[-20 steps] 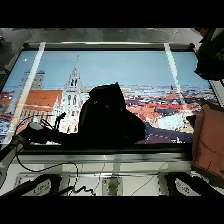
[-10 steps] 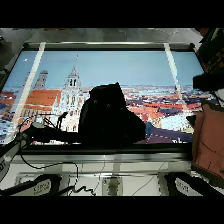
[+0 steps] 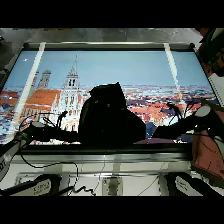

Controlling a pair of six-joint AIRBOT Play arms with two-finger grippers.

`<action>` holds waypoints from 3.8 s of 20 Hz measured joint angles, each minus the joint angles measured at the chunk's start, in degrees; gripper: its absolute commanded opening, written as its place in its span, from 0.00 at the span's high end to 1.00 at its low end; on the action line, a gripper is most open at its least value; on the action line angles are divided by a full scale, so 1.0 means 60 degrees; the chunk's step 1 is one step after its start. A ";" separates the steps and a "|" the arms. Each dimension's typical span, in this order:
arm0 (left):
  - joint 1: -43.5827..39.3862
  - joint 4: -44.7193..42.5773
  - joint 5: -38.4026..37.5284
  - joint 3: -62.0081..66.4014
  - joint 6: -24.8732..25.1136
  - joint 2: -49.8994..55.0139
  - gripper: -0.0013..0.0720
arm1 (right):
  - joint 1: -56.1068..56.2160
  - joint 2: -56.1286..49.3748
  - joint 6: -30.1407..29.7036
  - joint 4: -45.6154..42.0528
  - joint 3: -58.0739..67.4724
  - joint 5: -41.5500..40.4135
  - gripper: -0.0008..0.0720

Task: Fold the clothes and pants, and hang the long-sleeved shirts on hangers.

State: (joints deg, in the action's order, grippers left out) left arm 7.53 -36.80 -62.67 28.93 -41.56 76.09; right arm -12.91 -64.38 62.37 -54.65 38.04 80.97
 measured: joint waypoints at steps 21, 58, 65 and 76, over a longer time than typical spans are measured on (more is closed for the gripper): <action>0.0004 0.0539 -0.0521 0.0572 -0.0106 -0.0066 0.94 | -0.0058 -0.1770 -0.3752 0.5832 -0.1701 -0.1887 0.94; -0.2681 -0.1388 0.3544 0.5005 -0.4962 -0.2390 0.94 | 0.2368 0.2634 0.2871 0.4626 0.0827 -0.7981 0.94; -0.3548 -0.1443 0.1570 0.4900 -0.5217 -0.1078 0.94 | 0.1071 0.0860 0.2809 0.1275 0.1825 -0.6696 0.94; -0.6699 -0.1545 -0.0714 0.4288 -0.6178 -0.0546 0.03 | -0.0127 0.0623 0.1909 -0.3362 0.2594 -0.0787 0.06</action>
State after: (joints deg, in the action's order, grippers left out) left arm -32.67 -46.06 -66.96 54.65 -78.63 72.82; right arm -13.67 -60.64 73.82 -74.83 53.60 76.25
